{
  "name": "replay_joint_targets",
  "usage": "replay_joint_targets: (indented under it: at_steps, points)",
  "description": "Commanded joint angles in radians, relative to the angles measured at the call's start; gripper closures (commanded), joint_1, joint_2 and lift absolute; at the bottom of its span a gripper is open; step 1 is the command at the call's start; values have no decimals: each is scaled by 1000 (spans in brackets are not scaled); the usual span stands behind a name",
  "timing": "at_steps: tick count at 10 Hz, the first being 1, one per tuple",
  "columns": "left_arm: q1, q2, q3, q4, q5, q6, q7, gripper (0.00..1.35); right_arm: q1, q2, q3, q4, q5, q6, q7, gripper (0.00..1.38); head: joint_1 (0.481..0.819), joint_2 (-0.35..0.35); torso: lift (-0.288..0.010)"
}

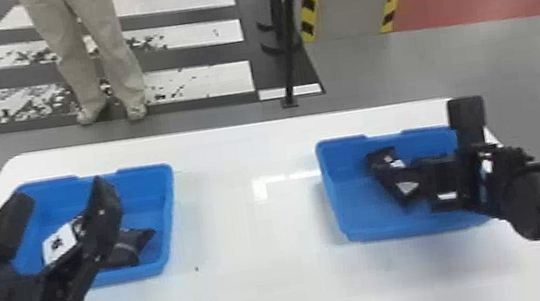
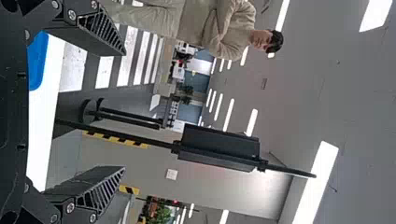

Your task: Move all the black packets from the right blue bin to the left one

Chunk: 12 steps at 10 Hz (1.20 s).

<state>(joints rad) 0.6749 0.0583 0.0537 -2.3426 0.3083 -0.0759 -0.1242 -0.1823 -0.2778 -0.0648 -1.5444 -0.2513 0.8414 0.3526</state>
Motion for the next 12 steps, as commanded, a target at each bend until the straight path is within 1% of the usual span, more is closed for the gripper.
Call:
replay_joint_targets:
  at_steps: [1, 2, 4, 7, 8, 9, 10, 11, 12]
  points:
    - [0, 1, -4, 0, 1, 0, 0, 173, -21, -4, 23, 29, -2, 5, 0, 239, 695, -67, -140]
    - [0, 1, -4, 0, 1, -3, 0, 173, -26, -4, 25, 36, 6, 27, 0, 262, 695, -62, -140]
    - [0, 1, -2, 0, 5, -5, 0, 173, -17, -9, 23, 4, 24, 72, -3, 263, 695, -63, -140]
    - [0, 1, -2, 0, 9, -5, 0, 173, -24, -17, 23, -6, 56, 135, -12, 263, 695, -74, -140]
    - [0, 1, -2, 2, 9, -3, 0, 173, -31, -18, 23, 9, 60, 145, -20, 263, 695, -79, -140]
    - [0, 1, -2, 5, 9, 0, 0, 173, -39, -20, 27, 26, 60, 140, -20, 303, 695, -85, -140]
    - [-2, 1, -4, 7, 9, 0, 0, 173, -51, -21, 35, 56, 54, 138, -20, 435, 695, -87, -140]
    - [-5, 3, -6, 12, 9, -3, 0, 173, -61, -21, 43, 85, 38, 123, -20, 622, 695, -90, -140]
    - [-5, 1, -6, 17, 9, -10, 0, 173, -66, -21, 47, 90, 30, 116, -20, 869, 695, -88, -140]
